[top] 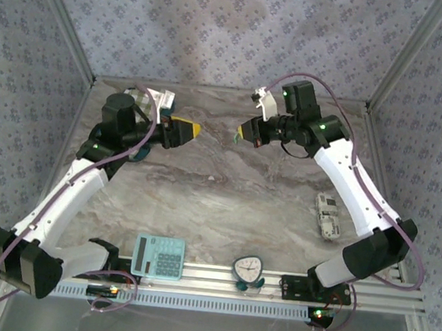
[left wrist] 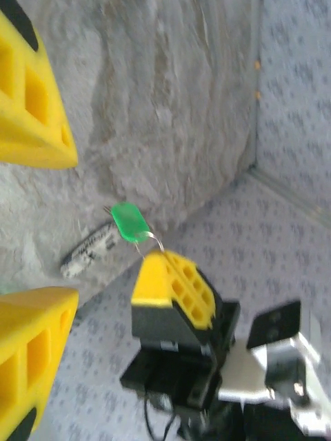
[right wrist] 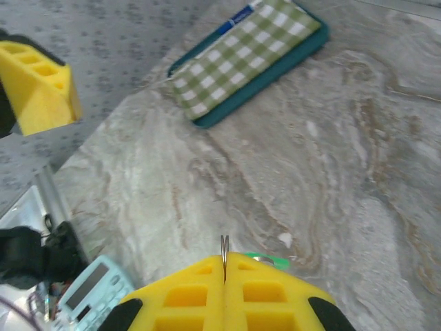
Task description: Remove the keys from the keyring
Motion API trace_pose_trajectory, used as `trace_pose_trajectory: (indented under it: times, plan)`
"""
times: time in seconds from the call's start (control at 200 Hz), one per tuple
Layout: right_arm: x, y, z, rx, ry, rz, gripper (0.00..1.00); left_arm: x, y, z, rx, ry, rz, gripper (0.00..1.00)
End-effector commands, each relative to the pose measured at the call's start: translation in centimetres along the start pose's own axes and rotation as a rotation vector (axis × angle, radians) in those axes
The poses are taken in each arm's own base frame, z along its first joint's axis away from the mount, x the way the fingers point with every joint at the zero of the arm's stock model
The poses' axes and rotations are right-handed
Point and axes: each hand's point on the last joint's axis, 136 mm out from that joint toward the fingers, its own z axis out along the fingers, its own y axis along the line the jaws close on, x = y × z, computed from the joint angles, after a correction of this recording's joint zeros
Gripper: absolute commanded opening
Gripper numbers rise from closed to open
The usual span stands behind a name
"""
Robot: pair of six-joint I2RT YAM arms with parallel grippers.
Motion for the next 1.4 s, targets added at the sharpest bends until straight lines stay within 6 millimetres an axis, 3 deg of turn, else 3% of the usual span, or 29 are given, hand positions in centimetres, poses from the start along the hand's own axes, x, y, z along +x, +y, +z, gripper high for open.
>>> trace_pose_trajectory:
  times: [0.0,0.135,0.325,0.555,0.74,0.965,1.174,1.394]
  plan:
    - [-0.5,3.9,-1.9,-0.166,-0.005,-0.073,0.00,0.0,-5.3,0.1,0.209,0.071,0.150,0.47]
    - [-1.1,5.6,-2.8,-0.229,-0.026,-0.100,0.00,0.6,-6.2,1.2,0.213,0.115,0.207,0.52]
    - [-1.9,7.0,-3.5,-0.272,-0.059,-0.115,0.00,1.3,-5.1,3.1,0.137,0.082,0.299,0.68]
    - [-1.6,9.0,-4.0,-0.315,-0.042,-0.147,0.00,2.6,-6.9,3.2,0.209,-0.020,0.507,0.73]
    - [-1.4,10.2,-4.3,-0.358,-0.039,-0.159,0.00,3.0,-7.2,3.7,0.241,0.030,0.473,0.74]
    - [-1.2,10.4,-4.2,-0.360,-0.031,-0.163,0.00,3.4,-8.3,3.9,0.323,0.086,0.442,0.63]
    - [-1.4,10.3,-4.5,-0.353,-0.046,-0.165,0.00,4.1,-9.4,3.4,0.400,0.120,0.423,0.41]
    - [-1.6,10.3,-4.6,-0.365,-0.055,-0.158,0.00,4.5,-9.5,3.2,0.403,0.139,0.413,0.37]
